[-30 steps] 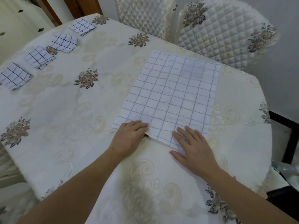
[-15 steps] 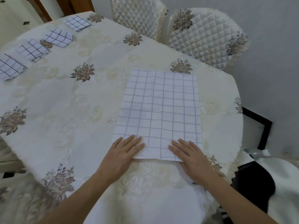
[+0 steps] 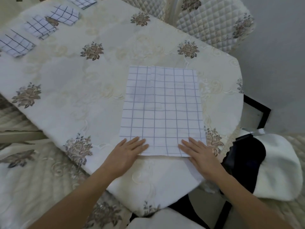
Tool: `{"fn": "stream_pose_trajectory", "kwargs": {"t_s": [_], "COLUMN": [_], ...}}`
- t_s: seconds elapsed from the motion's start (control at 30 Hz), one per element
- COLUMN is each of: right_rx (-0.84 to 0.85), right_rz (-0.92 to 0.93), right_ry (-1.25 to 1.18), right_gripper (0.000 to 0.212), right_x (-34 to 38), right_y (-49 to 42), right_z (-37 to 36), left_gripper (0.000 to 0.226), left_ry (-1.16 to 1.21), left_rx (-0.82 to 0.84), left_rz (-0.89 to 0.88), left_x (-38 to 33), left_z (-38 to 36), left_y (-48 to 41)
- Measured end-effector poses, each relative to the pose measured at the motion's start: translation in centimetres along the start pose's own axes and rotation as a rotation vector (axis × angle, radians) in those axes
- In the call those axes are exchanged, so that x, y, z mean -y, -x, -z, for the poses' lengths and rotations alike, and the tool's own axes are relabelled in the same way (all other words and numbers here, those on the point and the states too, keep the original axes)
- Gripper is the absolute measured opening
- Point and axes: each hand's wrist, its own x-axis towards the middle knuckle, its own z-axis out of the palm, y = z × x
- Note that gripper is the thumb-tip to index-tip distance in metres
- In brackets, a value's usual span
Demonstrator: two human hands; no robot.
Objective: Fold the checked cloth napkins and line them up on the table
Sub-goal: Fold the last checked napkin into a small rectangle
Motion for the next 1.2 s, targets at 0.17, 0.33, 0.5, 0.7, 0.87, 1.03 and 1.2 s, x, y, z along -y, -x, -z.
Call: {"fn": "stream_pose_trajectory", "kwargs": {"t_s": [0.17, 0.33, 0.5, 0.7, 0.87, 1.03, 1.2], "right_rx": [0.033, 0.104, 0.09, -0.03, -0.036, -0.005, -0.024], "right_rz": [0.013, 0.066, 0.019, 0.043, 0.1, 0.12, 0.131], "right_ry": [-0.002, 0.048, -0.095, -0.062, 0.059, 0.1, 0.103], "right_gripper": [0.046, 0.049, 0.055, 0.043, 0.045, 0.037, 0.047], "right_x": [2.3, 3.5, 5.0, 5.6, 2.9, -1.2, -5.2], "right_y": [2.5, 4.9, 5.2, -2.7, -12.8, -21.7, -26.8], "right_z": [-0.6, -1.0, 1.1, 8.9, 11.9, 10.4, 6.7], "left_gripper": [0.059, 0.068, 0.053, 0.037, 0.035, 0.042, 0.062], "left_ry": [0.197, 0.289, 0.335, 0.414, 0.394, 0.222, 0.127], "left_rx": [0.145, 0.297, 0.393, 0.25, 0.039, -0.077, -0.119], "left_rz": [0.071, 0.113, 0.189, 0.35, 0.47, 0.48, 0.49], "left_x": [-1.6, -4.0, -5.9, -3.1, 1.7, 6.7, 11.5], "left_z": [-0.2, 1.1, 5.0, 10.6, 13.4, 11.2, 8.1], "left_y": [3.6, 6.8, 8.2, 3.7, -2.4, -9.1, -13.7]}}
